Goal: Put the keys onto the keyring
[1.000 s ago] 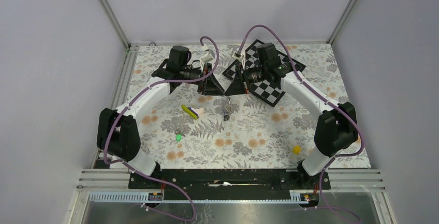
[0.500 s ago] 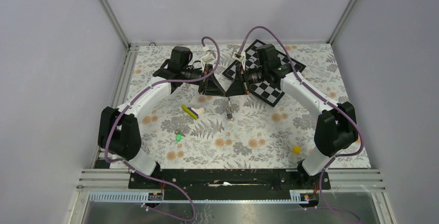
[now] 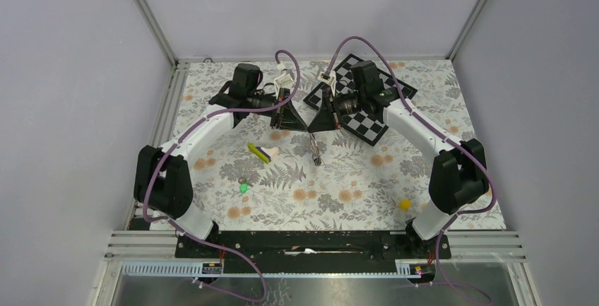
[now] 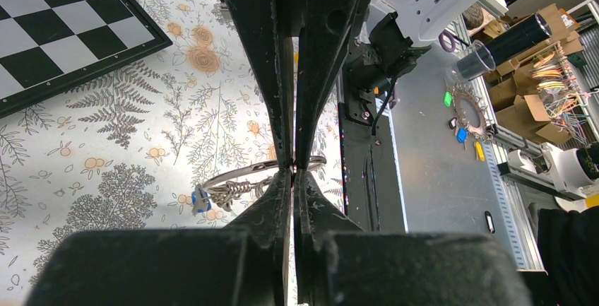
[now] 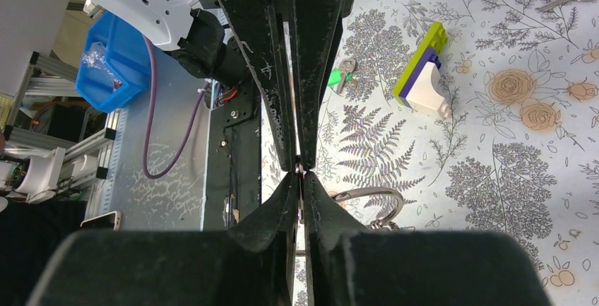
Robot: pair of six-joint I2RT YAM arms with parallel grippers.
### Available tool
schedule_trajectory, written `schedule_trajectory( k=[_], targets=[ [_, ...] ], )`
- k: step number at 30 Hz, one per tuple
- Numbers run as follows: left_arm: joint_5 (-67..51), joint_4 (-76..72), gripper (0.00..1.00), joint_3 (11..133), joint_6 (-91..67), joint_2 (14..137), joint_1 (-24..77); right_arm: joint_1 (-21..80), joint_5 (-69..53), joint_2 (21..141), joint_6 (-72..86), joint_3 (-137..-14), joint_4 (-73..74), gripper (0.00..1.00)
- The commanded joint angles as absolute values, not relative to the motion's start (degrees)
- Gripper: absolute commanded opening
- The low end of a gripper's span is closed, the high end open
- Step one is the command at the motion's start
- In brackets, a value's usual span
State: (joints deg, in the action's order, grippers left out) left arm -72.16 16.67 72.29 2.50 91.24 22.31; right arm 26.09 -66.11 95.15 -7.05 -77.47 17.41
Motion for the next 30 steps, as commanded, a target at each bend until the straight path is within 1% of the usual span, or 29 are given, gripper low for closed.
schedule_trajectory(
  k=[1,6,12,19,21,28,30],
  targets=[
    [-73.4,13.4,0.00,74.0,3.3,90.9,22.6,26.1,-68.6,93.0,-7.1,-77.2,16.1,0.13],
    [-72.5,7.0,0.00,71.9,-1.1,89.9,22.5,26.1,-68.4,92.9,-7.3,-76.7,16.2,0.18],
    [-73.2,6.7,0.00,72.2,-1.8,90.2,22.3,25.5,-67.6,92.2,-8.1,-75.2,16.1,0.26],
    [-73.7,6.5,0.00,72.1,-1.8,90.1,21.8,25.0,-67.6,91.3,-8.6,-74.1,16.1,0.26],
    [-73.7,6.2,0.00,71.9,-2.0,90.1,21.6,24.9,-67.6,91.2,-8.6,-74.0,16.1,0.23],
    [-74.0,5.2,0.00,71.5,-2.5,90.1,21.2,24.9,-67.7,91.1,-8.7,-74.0,16.1,0.02],
    [-74.1,4.6,0.00,71.3,-2.8,90.1,21.2,24.9,-67.5,91.2,-8.6,-74.2,16.2,0.00]
  ],
)
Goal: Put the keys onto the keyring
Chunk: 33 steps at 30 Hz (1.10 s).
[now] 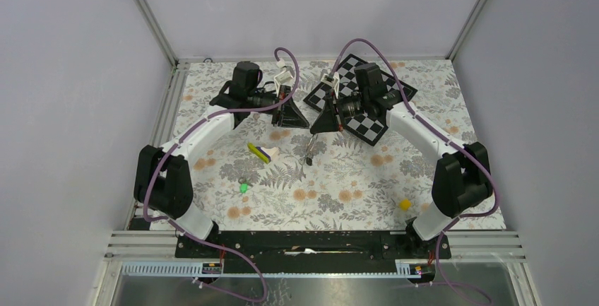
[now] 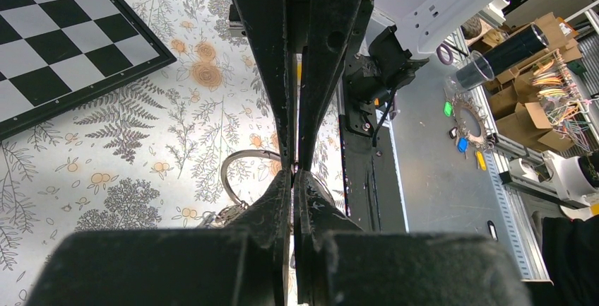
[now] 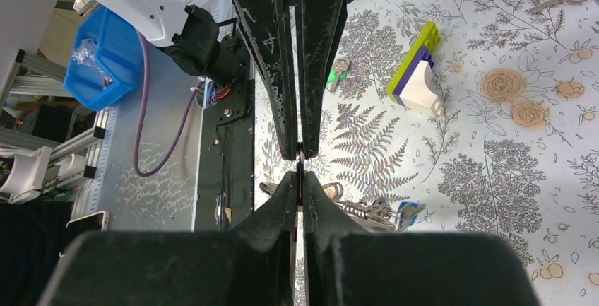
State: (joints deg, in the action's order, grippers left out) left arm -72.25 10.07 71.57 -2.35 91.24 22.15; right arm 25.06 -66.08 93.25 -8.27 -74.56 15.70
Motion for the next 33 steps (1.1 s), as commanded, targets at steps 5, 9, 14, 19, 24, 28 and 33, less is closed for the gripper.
schedule_trajectory(
  k=[5,9,14,19,24,28,33],
  targets=[
    [-74.1,2.0,0.12,71.1,-4.7,90.2,21.2,24.9,-67.5,91.7,-8.0,-75.1,16.1,0.00],
    [-74.0,-2.5,0.35,71.0,-8.8,90.5,21.2,24.9,-67.8,91.9,-7.9,-75.2,16.1,0.00],
    [-73.4,-4.3,0.41,70.8,-10.7,90.6,21.2,24.9,-67.7,91.8,-8.0,-74.9,16.1,0.00],
    [-72.6,-4.2,0.47,69.9,-10.4,90.3,21.3,24.9,-67.7,91.9,-7.9,-75.1,16.1,0.00],
    [-71.6,-0.6,0.51,70.2,-7.5,90.2,21.7,24.9,-67.8,92.3,-7.7,-75.6,16.0,0.00],
    [-71.1,2.3,0.50,70.5,-5.3,90.4,22.0,24.9,-67.8,92.3,-7.7,-75.7,16.0,0.00],
    [-71.3,2.4,0.45,70.1,-5.1,90.5,22.1,24.9,-67.7,92.3,-7.8,-75.6,16.0,0.00]
  ],
)
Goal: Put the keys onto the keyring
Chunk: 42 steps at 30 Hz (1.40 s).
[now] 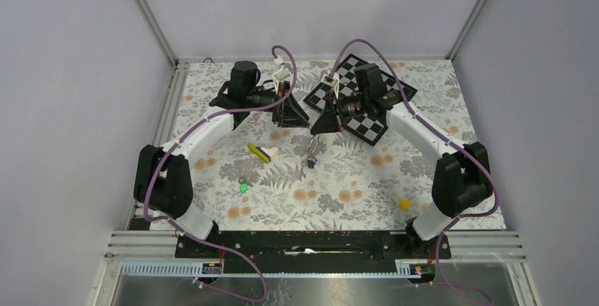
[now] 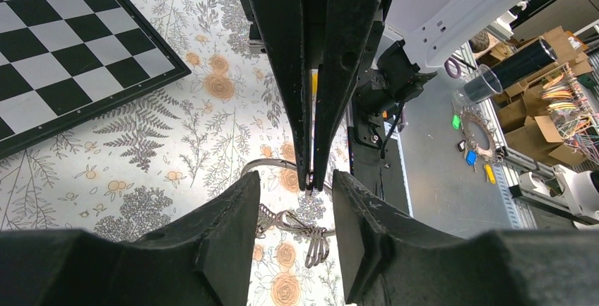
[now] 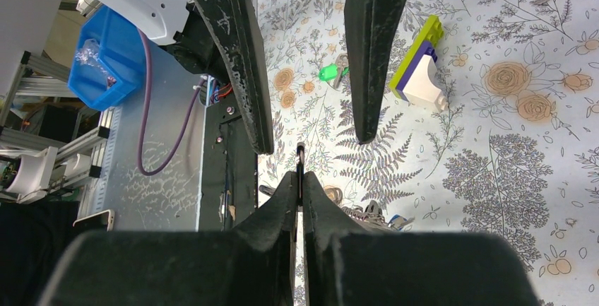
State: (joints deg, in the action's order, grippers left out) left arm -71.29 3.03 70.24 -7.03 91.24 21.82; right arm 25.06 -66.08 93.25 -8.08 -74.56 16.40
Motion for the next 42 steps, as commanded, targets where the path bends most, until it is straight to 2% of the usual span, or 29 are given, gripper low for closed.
schedule_trajectory(
  k=[1,13,14,19,23,29,37,42],
  targets=[
    [-71.3,2.4,0.44,70.0,-5.0,90.5,22.1,24.9,-67.6,92.3,-7.7,-75.6,15.9,0.00],
    [-72.0,-0.4,0.35,67.7,-7.1,90.1,22.5,24.2,-67.7,91.6,-4.8,-73.9,12.2,0.00],
    [-72.1,-2.1,0.35,67.1,-8.1,90.1,22.5,24.2,-67.7,91.6,-4.8,-73.9,12.2,0.00],
    [-72.4,-4.1,0.52,65.4,-8.1,89.8,22.5,24.0,-66.7,91.1,-3.3,-73.4,10.4,0.00],
    [-72.1,-6.6,0.58,63.4,-9.2,89.4,22.5,23.6,-62.8,90.5,-0.5,-72.7,7.6,0.00],
    [-69.3,-22.2,0.59,59.3,-22.7,89.3,22.8,23.5,-59.6,90.4,5.4,-72.5,3.7,0.00],
    [-68.3,-26.2,0.57,58.8,-25.6,90.0,23.1,23.5,-61.5,90.0,4.3,-71.7,3.5,0.00],
    [-68.5,-26.9,0.51,60.5,-26.6,89.8,21.0,23.2,-64.7,89.5,2.6,-69.9,3.5,0.00]
  ],
)
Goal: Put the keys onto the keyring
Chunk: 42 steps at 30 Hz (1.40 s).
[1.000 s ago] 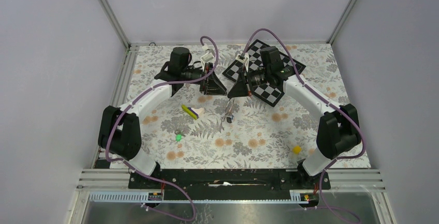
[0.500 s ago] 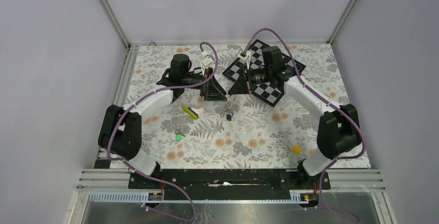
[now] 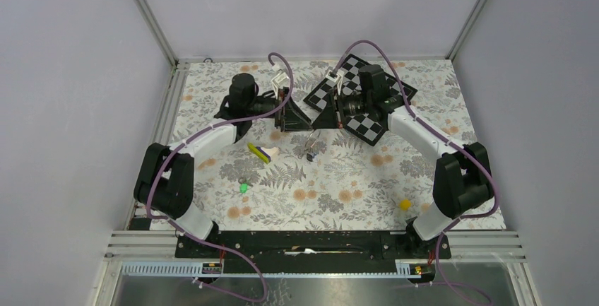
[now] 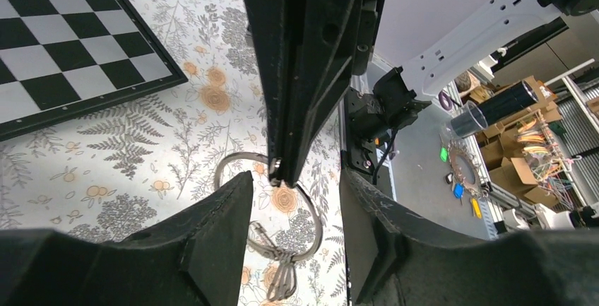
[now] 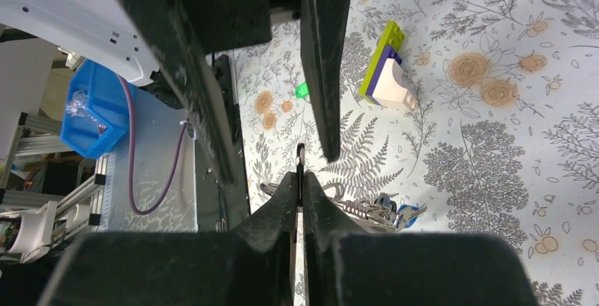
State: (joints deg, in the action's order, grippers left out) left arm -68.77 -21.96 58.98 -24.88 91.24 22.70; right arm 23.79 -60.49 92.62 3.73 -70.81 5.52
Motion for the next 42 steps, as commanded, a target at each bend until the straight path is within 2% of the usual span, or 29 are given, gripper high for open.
schedule_trajectory(
  k=[1,26,33,37,39,42],
  targets=[
    [-68.4,-26.9,0.50,60.7,-26.7,89.8,20.6,23.2,-65.2,89.5,2.4,-69.8,3.6,0.00],
    [-69.4,-28.7,0.29,63.1,-29.9,93.4,22.4,23.2,-66.2,90.8,3.3,-69.4,2.3,0.00],
    [-70.1,-28.8,0.16,62.8,-30.1,93.4,22.5,23.2,-66.1,90.7,3.2,-69.3,2.3,0.00],
    [-71.0,-29.0,0.01,62.9,-30.1,93.3,22.5,23.2,-65.8,90.9,3.5,-69.6,2.2,0.00],
    [-71.3,-29.1,0.00,63.0,-30.2,93.2,22.5,23.2,-65.6,91.1,3.7,-69.8,2.3,0.00],
    [-71.8,-27.4,0.00,63.4,-29.0,92.7,22.4,23.0,-65.3,91.1,3.9,-69.9,2.3,0.14]
  ],
)
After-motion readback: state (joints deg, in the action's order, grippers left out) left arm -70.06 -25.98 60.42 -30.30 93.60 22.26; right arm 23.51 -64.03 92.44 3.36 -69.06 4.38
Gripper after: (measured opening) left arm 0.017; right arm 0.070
